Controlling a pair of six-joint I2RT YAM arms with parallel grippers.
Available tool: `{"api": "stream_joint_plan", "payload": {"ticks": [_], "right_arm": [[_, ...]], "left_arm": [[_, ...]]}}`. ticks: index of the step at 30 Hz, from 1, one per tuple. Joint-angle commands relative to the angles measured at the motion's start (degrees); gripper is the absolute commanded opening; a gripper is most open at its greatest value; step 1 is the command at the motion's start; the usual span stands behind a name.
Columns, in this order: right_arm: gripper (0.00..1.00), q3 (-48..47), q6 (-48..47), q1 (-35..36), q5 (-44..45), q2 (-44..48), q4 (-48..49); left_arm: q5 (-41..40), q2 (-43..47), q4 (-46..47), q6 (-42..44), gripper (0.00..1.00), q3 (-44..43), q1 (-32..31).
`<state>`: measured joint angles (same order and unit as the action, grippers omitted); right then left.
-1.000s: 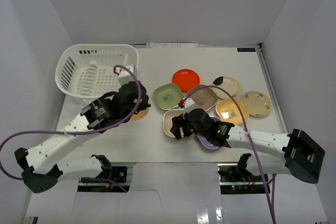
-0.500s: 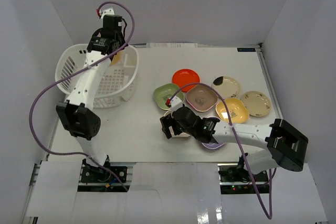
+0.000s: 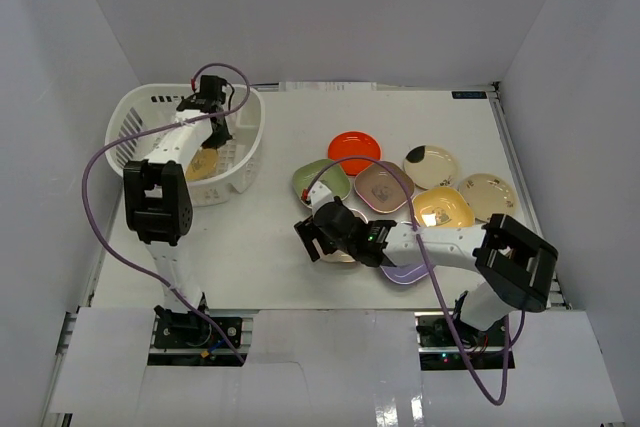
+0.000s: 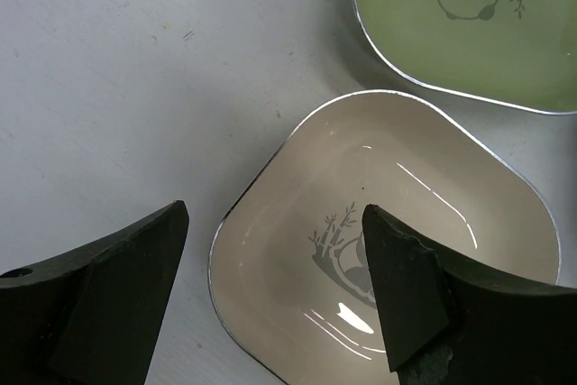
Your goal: Place the plates into the plastic bin on the countertop
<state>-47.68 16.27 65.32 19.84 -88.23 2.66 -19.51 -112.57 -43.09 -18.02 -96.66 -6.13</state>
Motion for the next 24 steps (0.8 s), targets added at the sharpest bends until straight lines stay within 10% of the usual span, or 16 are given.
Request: {"api": "stream_joint_plan", "payload": {"ticks": [1,10,15,24], "right_arm": [[0.84,-2.77,-0.98,0.25,3.19,-1.42,-0.37],[0.69,-4.43,-0.10,2.08,3.63,-5.29,-1.25],[0.58,-5.23,1.04,4.73,4.77,-7.66,-2.39],[0.16,-4.44,2.36,6.66,8.20,-7.32,-4.33]], "left_arm": [[3.76,3.15,3.97,0.18,0.00,6.28,-0.20],[11.15,9.46,5.12,-3.60,0.02,15.88,-0.20],[10.02,14.57,5.21,-3.51,0.67,17.65,-0.20],[22.47,29.05,3.10,-5.18,0.89,13.78,-0.29]]}}
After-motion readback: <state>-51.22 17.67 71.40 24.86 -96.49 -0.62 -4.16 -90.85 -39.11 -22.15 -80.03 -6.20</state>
